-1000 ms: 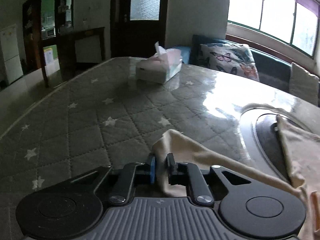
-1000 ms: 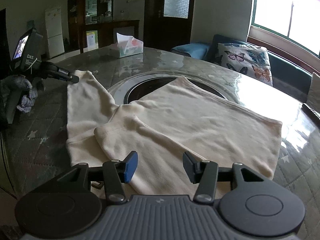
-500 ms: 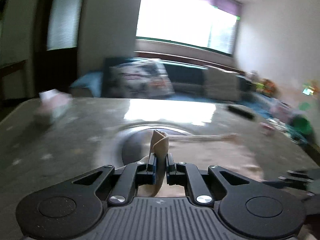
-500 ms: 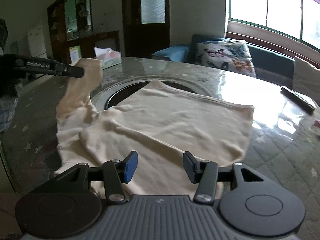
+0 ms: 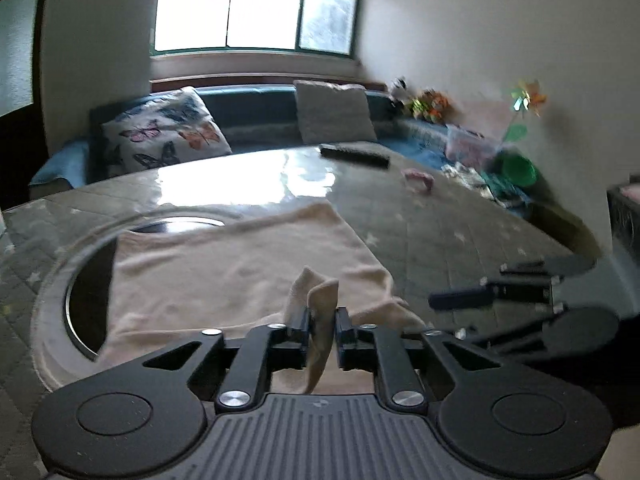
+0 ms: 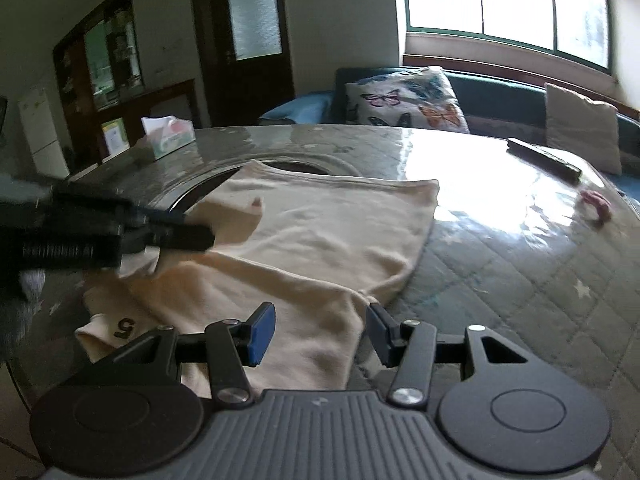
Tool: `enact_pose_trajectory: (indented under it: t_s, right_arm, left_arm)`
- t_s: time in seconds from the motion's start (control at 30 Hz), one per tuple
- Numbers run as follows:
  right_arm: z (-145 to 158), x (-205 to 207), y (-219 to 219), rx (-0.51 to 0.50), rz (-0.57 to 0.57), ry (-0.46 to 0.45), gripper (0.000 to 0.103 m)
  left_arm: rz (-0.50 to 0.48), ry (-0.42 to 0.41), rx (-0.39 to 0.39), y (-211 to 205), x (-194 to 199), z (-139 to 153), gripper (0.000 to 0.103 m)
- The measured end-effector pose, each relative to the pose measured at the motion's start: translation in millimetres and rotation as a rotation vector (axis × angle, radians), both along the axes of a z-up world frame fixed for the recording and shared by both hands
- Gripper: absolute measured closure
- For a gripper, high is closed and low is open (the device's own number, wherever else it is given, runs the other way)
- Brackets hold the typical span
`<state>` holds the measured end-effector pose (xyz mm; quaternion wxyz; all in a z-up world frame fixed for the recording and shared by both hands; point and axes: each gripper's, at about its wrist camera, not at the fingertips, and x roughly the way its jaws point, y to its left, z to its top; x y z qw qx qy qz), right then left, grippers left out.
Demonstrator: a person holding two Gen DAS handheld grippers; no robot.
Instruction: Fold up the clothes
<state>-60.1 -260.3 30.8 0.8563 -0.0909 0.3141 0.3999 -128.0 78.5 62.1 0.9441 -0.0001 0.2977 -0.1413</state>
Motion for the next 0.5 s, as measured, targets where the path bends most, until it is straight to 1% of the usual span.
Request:
enact_pose_trajectory:
  t_s: [0.07,0.1,0.17,0.2,0.23,0.27,0.3,0.33,0.37,0.43,0.5]
  right_arm:
    - [0.2,2.0,-2.5,0.008,-0.011,0.004,0.052]
    - [0.8,2.5,-3.5,0.013,-0.014,0.007,0.052]
    - [1.5,3.8,-3.2,0.023,-0.013,0.013,0.051]
    - [1.8,4.2,-2.6,0.029,-0.011,0.016,0.047]
    - [2.2,3.9,-1.6,0.032,-0.010,0.018,0.045]
    - [1.9,3.4,0.9,0.036,-0.003,0.022,0.044]
    - [1.5,3.2,2.4,0.038,0.002,0.025,0.039]
    - [0.9,1.9,5.9,0.043,0.014,0.031,0.034]
    - [0.2,0.5,9.5,0.048,0.025,0.037,0.032]
    - [-1.4,-0.8,16.2,0.051,0.045,0.046,0.024]
    - [-3.1,-1.9,22.7,0.053,0.063,0.055,0.023]
  left_arm:
    - [-0.016,-0.004,0.014,-1.9,-3.1,-3.4,0.063]
    - [-0.015,-0.013,0.024,0.9,-4.6,-3.1,0.048]
    - [-0.012,-0.032,0.045,6.8,-7.6,-2.5,0.046]
    - [-0.001,-0.036,0.053,11.3,-9.2,-1.8,0.044]
    - [0.012,-0.041,0.060,16.1,-11.0,-1.2,0.038]
    - [0.033,-0.047,0.065,22.3,-13.0,-0.9,0.035]
    - [0.053,-0.052,0.069,29.7,-15.1,-1.5,0.030]
    - [0.077,-0.052,0.076,37.3,-17.8,-2.4,0.029]
    - [0.101,-0.053,0.082,44.9,-20.4,-3.3,0.027]
    - [0.146,-0.050,0.096,58.9,-25.5,-5.9,0.021]
    - [0.188,-0.043,0.115,72.4,-32.0,-9.7,0.019]
